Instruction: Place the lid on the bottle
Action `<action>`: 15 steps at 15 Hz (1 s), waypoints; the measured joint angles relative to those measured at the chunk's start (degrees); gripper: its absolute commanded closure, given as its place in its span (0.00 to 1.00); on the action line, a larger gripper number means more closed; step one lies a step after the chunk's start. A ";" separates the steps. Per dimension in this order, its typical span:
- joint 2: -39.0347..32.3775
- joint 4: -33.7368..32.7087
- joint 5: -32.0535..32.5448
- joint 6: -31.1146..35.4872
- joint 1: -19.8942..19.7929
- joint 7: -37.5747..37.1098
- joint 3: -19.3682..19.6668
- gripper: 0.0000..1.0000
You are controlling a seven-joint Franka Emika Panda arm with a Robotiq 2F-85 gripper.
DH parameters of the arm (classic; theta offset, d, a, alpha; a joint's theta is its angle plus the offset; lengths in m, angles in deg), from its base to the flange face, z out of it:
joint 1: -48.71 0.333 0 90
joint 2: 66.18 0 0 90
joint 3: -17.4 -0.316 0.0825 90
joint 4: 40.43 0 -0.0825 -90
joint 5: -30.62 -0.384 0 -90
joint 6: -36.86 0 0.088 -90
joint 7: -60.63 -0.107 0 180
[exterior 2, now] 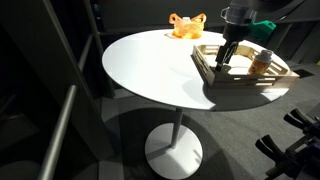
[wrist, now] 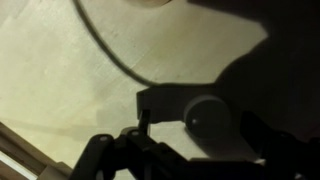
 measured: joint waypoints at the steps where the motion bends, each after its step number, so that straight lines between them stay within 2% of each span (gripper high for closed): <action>1: -0.19 -0.08 0.00 0.00 0.01 0.00 0.00 0.09; 2: -0.37 -0.17 0.00 0.00 0.03 0.00 0.00 0.12; 4: -0.69 -0.37 0.00 -0.02 0.04 0.00 0.00 0.25; 5: -0.79 -0.49 0.00 -0.03 0.04 0.00 0.00 0.38; 6: -0.82 -0.59 0.01 -0.03 0.04 0.00 0.00 0.44; 10: -0.67 -1.29 0.01 -0.07 0.19 -0.15 0.02 0.79; 15: -0.62 -1.64 0.02 -0.07 0.22 -0.27 0.33 0.81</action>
